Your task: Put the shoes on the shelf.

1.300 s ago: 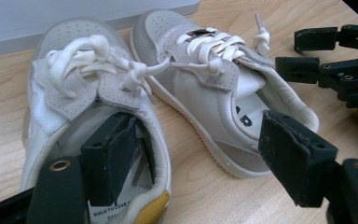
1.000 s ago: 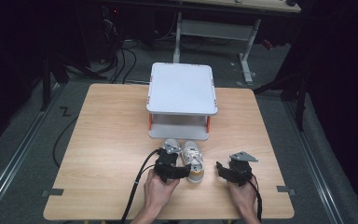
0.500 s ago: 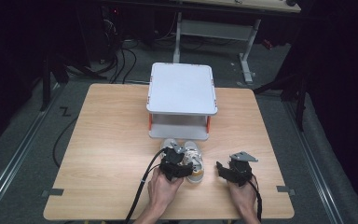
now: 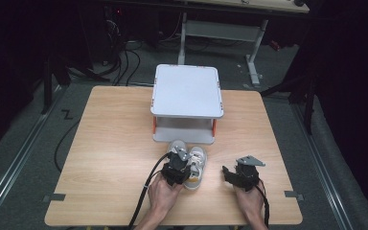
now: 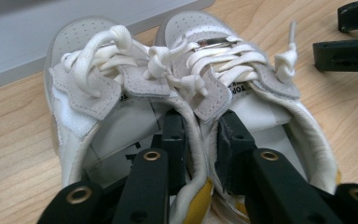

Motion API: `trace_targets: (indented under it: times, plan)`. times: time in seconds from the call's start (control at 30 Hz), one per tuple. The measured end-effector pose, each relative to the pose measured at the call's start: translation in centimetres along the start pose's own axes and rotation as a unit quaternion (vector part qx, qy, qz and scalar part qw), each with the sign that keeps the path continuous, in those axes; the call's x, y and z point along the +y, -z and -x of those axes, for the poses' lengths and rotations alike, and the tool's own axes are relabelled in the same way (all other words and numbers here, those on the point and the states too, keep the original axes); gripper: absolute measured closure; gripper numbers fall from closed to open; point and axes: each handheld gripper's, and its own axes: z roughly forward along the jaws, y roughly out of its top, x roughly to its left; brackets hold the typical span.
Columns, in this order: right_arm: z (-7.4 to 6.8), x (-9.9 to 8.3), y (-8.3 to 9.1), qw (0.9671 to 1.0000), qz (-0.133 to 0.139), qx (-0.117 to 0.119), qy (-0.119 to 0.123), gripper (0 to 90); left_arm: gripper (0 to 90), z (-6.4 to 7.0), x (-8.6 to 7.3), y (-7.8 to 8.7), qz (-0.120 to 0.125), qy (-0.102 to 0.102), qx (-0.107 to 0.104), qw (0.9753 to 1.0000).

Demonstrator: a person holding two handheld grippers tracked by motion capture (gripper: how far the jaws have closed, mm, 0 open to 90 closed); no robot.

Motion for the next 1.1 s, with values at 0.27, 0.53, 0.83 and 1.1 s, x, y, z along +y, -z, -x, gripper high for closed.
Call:
trace_targets:
  times: [0.27,0.53,0.83,1.1]
  plan:
    - [0.0,0.0,0.0,1.0000,0.000,0.000,0.000,33.4,77.5,-0.3,-0.1,0.2,-0.001,-0.010,-0.005,0.9999]
    - [0.0,0.0,0.0,1.0000,0.000,0.001,0.000,33.4,79.0,-0.6,-0.2,1.3,0.007,-0.019,-0.010,0.9998]
    - [0.0,0.0,0.0,1.0000,0.001,0.002,-0.001,35.2,79.7,-1.1,1.3,2.9,0.029,-0.026,-0.016,0.9991]
    - [0.2,2.5,2.0,0.9973,0.065,0.033,-0.015,37.7,79.7,-2.2,2.3,2.1,0.030,-0.024,-0.002,0.9993]
